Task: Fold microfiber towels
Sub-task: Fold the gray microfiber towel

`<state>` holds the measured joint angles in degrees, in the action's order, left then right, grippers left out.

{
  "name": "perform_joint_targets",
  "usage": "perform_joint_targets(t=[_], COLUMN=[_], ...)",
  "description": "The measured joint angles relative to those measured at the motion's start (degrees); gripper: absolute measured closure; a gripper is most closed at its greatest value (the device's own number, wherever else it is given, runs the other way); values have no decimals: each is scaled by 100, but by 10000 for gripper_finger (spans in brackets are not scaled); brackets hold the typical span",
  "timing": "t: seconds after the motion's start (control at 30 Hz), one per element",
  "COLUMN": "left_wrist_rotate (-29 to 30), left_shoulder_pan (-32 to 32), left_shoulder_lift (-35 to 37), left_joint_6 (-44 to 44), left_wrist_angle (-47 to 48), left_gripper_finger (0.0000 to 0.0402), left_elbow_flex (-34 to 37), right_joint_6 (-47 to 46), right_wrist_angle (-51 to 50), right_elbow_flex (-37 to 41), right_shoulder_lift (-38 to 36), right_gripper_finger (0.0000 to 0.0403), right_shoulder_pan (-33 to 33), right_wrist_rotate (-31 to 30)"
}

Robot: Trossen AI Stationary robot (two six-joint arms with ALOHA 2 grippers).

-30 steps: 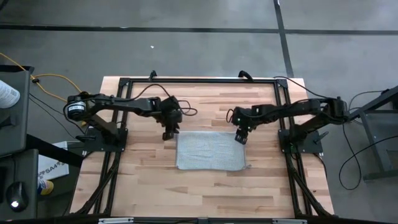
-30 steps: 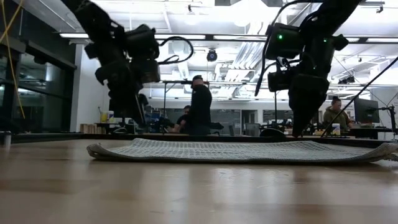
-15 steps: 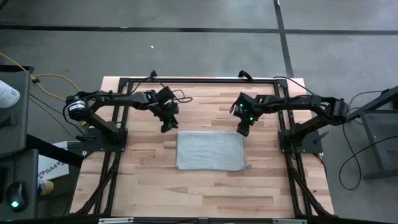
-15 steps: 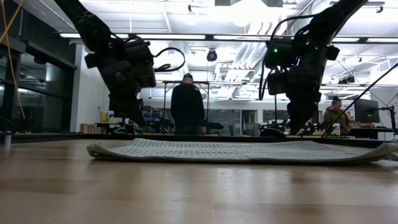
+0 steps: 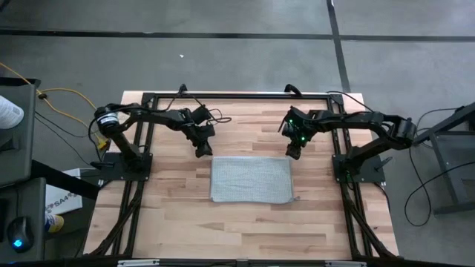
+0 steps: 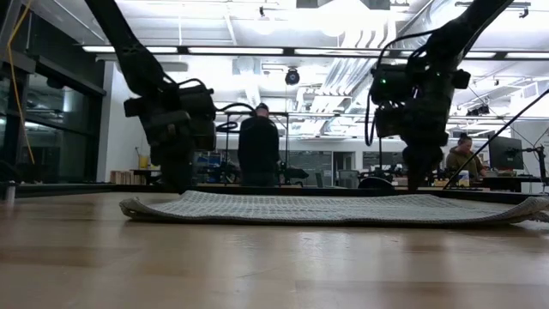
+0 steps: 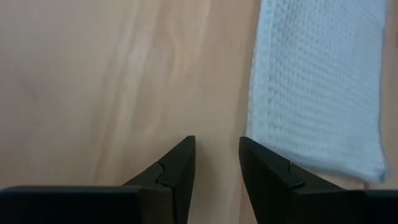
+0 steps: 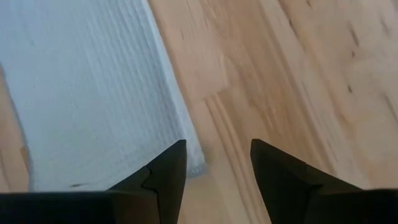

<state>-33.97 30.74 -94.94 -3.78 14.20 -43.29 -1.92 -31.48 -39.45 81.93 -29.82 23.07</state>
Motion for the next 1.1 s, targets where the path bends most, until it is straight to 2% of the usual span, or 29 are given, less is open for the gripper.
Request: perform_joint_targets(t=[0.23,0.4,0.63,1.1], left_wrist_rotate=[-118,-350,-639,-706], left_shoulder_pan=[0,-76,-176,-197], left_shoulder_lift=[-36,-36,-36,-36], left_joint_6=[99,106,108,158], left_wrist_angle=[-254,-243,-219,-211], left_gripper_finger=[275,275,275,275], left_elbow_flex=[-2,-2,-2,-2], right_joint_6=[5,-82,-125,-130], right_wrist_angle=[73,287,311,547], right_elbow_flex=[305,386,392,392], right_shoulder_lift=[2,5,5,5], right_gripper_finger=[230,230,230,230], right_shoulder_pan=[-5,-4,-4,105], right_wrist_rotate=[25,381,586,551])
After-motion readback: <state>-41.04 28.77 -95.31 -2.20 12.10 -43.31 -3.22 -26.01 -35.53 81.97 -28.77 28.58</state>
